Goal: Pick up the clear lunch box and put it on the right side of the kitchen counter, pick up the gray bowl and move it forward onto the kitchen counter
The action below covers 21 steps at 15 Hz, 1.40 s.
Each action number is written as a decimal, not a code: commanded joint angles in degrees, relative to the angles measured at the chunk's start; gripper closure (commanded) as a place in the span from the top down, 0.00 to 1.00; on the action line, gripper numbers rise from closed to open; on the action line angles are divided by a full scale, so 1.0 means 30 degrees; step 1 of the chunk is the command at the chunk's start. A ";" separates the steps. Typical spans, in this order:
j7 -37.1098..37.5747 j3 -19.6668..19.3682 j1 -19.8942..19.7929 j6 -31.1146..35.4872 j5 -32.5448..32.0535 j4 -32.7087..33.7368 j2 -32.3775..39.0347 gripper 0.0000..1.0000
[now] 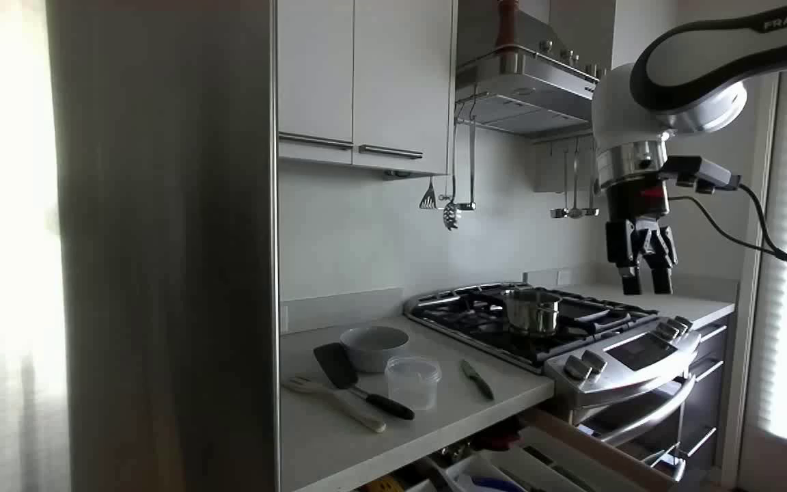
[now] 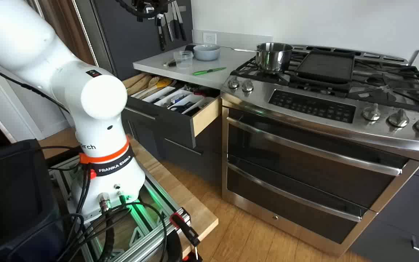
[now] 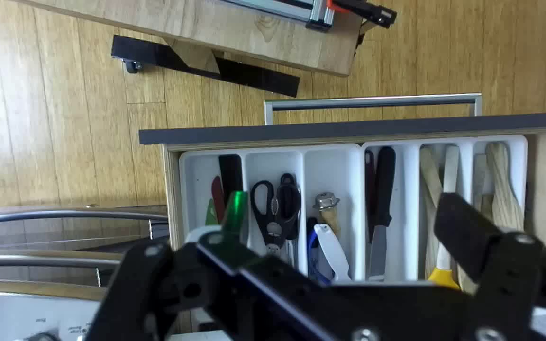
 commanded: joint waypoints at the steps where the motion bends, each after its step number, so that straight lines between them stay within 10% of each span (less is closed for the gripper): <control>1: -0.0050 0.0133 -0.0173 -0.0069 0.0049 0.0068 0.0014 1.00; 9: -0.0050 0.0132 -0.0173 -0.0069 0.0049 0.0068 0.0014 1.00; 21: -0.1067 0.2408 0.1604 0.4738 -0.4860 0.9895 1.2997 1.00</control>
